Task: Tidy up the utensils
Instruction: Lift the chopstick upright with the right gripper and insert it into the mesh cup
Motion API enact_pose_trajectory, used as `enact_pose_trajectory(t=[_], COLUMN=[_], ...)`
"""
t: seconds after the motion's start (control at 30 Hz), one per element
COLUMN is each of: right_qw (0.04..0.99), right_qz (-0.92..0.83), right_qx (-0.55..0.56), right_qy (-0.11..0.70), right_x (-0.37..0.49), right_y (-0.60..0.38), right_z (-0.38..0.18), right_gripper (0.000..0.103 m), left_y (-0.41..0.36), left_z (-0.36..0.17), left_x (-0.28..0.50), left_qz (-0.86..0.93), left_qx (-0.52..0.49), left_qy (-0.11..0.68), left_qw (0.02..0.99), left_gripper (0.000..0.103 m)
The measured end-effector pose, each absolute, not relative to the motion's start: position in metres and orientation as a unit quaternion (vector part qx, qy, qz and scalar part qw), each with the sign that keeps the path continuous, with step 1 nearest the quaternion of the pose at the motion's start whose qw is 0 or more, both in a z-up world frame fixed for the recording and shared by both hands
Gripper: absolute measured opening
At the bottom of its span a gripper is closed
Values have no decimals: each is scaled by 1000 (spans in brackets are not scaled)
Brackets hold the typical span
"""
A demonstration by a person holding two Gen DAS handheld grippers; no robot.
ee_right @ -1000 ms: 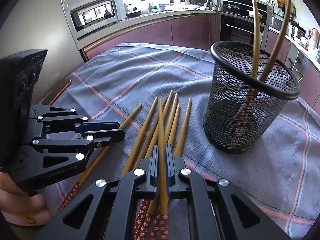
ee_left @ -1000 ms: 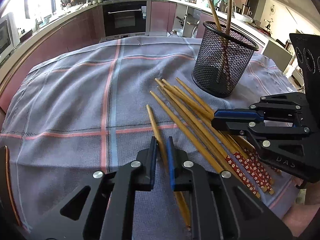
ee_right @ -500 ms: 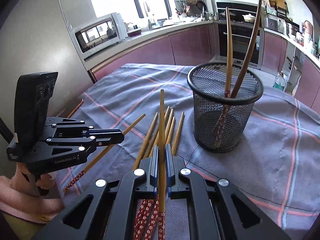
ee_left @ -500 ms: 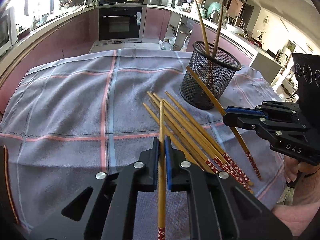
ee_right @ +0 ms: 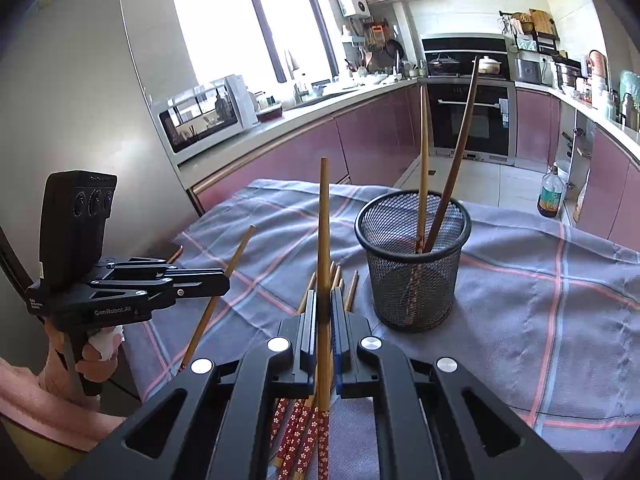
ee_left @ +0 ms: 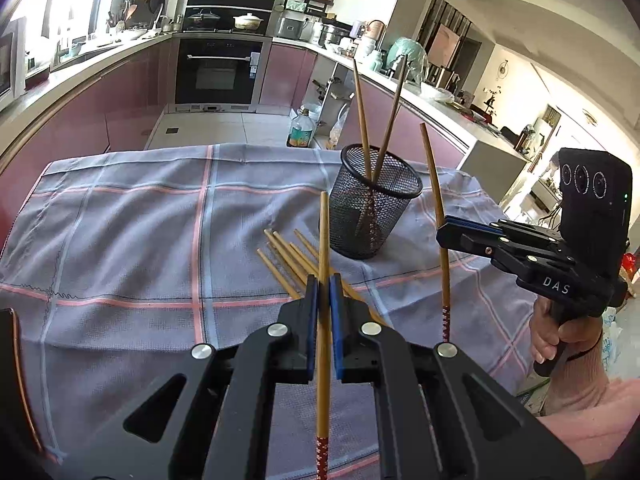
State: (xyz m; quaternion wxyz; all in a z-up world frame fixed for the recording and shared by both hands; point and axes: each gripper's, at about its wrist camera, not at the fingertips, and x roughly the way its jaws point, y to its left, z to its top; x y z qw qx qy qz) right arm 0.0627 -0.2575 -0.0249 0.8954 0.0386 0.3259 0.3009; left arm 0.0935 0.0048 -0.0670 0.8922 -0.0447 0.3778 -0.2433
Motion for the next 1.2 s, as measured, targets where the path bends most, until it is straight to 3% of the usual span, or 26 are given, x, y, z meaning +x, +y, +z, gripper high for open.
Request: enact_pose_trajectory(t=[1.2], right_qw=[934], right_qz=[279], right_qx=[51], right_qy=[218], right_x=[70], right_y=[-297], right_z=[43], right_gripper=[5], left_y=[-5], left_z=[63], left_x=[103], left_qz=[-296], left_qx=[-75], left_qy=[244], left_qw=[921], left_gripper=[7])
